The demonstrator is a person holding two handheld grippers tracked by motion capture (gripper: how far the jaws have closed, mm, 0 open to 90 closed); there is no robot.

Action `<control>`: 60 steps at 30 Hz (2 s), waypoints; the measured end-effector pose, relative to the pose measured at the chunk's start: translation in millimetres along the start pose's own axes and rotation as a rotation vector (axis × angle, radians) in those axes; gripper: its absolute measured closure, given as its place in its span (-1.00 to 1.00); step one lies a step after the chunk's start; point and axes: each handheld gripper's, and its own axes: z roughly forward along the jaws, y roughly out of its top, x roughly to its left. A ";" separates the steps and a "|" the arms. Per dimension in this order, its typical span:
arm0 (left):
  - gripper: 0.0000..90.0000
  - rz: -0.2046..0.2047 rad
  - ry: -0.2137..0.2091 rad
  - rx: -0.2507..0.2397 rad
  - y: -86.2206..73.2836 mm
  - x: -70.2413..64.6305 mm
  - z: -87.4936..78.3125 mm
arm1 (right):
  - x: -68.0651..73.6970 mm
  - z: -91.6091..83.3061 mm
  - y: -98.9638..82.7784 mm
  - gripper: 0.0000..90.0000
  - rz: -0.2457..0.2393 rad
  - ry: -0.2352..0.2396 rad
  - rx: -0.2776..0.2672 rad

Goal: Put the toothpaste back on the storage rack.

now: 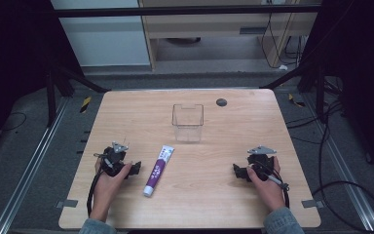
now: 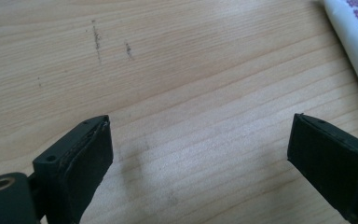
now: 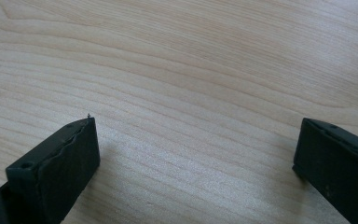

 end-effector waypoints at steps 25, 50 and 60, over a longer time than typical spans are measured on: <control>-0.68 0.049 -0.057 0.094 39.8 -42.2 -43.5 | -0.6 0.5 0.2 -0.99 -0.008 0.001 0.000; -0.58 0.195 -0.090 0.188 76.4 -92.1 -17.2 | -0.6 0.5 0.2 -0.99 -0.008 0.001 0.000; -0.53 0.211 -0.091 0.217 85.2 -103.2 -9.3 | -0.6 0.5 0.2 -0.99 -0.008 0.001 0.000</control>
